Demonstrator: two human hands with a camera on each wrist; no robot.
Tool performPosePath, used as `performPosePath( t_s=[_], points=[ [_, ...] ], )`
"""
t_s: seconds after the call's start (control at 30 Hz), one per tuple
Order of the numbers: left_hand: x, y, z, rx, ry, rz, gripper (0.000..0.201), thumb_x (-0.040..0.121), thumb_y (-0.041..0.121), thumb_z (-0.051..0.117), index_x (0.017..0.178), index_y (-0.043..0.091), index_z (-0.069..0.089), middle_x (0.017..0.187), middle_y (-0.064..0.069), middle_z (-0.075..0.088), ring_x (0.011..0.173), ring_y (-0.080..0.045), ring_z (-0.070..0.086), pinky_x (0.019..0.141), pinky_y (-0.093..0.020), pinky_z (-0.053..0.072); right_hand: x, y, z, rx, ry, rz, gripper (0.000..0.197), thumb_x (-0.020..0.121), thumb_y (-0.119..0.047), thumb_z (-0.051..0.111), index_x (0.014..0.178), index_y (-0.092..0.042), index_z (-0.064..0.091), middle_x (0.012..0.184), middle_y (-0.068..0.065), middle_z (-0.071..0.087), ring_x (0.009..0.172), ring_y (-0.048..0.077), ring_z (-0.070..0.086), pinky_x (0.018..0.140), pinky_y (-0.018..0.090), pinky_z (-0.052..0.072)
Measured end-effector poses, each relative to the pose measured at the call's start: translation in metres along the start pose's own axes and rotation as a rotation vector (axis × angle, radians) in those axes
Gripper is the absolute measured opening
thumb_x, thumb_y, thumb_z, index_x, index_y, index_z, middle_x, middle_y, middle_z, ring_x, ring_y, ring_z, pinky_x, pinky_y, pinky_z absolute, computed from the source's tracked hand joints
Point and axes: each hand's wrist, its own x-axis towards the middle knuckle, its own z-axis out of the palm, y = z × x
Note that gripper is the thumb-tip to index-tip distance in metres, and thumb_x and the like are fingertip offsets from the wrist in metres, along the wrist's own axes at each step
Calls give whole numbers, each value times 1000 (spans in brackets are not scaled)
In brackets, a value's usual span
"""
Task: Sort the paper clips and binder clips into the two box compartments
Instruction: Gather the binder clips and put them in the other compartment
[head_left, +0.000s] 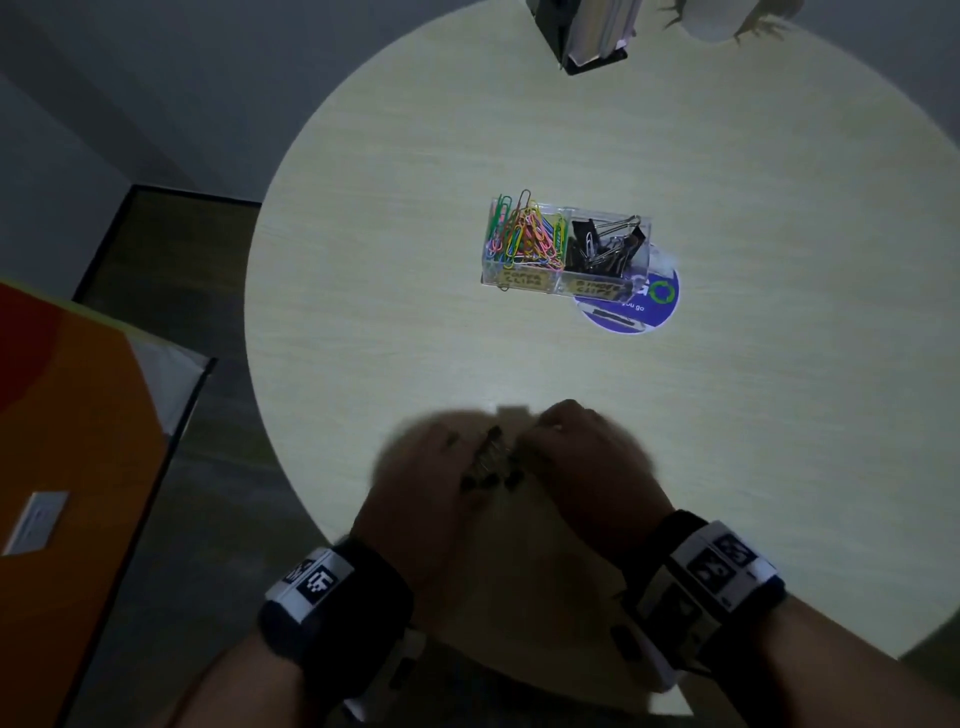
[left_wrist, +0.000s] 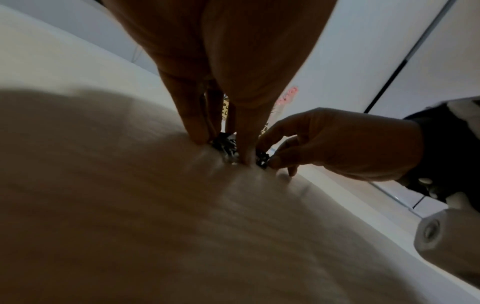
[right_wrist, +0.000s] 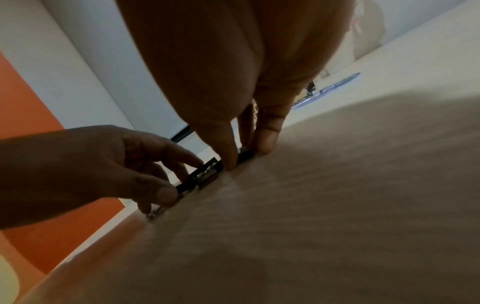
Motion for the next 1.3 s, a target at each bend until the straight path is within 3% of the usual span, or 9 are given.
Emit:
performPosePath(
  t_s=[0.2,0.33,0.57,0.67,0.73,0.87,1.03,1.17,1.3],
  points=[
    [4,4,0,19,60,52,43,87,36,48,116,11,69,116,-9,69,105,-30,65,91,-43,54,3,3,6,68,16,100,12,84,-28,55,94,-23,56,93,1,48,74,24,53,60,43,52],
    [10,8,-4,36,73,12,38,86,34,46,107,14,70,101,-4,72,89,-23,67,80,-33,54,6,3,2,93,3,172,13,85,-30,56,95,-21,55,95,1,46,74,23,53,62,44,53],
    [24,8,-14,-80,167,-114,27,84,33,54,101,20,71,90,1,72,81,-21,66,71,-28,48,8,6,-10,226,39,278,9,88,-27,54,80,-22,53,89,-3,45,69,16,52,65,32,50],
    [34,15,-25,-139,281,-135,17,83,23,57,90,18,72,83,1,72,78,-21,64,68,-22,41,5,18,-12,362,190,334,8,77,-13,66,83,-18,69,86,-2,57,74,16,56,65,15,42],
    [46,23,-32,-233,342,-118,13,81,16,59,84,18,71,77,-1,71,76,-24,65,69,-26,46,6,26,-16,483,307,393,14,70,-6,70,79,-16,73,81,-1,67,76,18,61,68,21,47],
    [88,47,-52,-474,361,-152,13,85,20,62,89,24,73,84,4,71,79,-19,66,78,-35,55,23,39,-59,986,364,628,13,75,-2,68,82,-13,72,72,3,71,63,19,64,61,30,51],
    [153,74,-64,-397,466,15,17,85,21,68,100,21,77,92,2,73,79,-9,62,80,-22,49,57,59,-116,795,540,521,22,76,-4,66,89,-21,74,84,-1,73,62,8,66,57,13,49],
    [188,80,-61,-277,392,30,20,86,29,68,104,26,76,98,2,73,92,-17,63,84,-29,50,86,65,-131,628,557,455,23,76,-9,62,89,-26,73,96,0,70,77,15,69,72,30,58],
    [192,66,-65,-233,373,60,25,87,33,67,110,25,73,95,-3,70,96,-25,61,85,-37,50,110,64,-125,408,526,362,25,78,-10,60,95,-24,73,106,5,64,92,23,65,87,34,52]
  ],
)
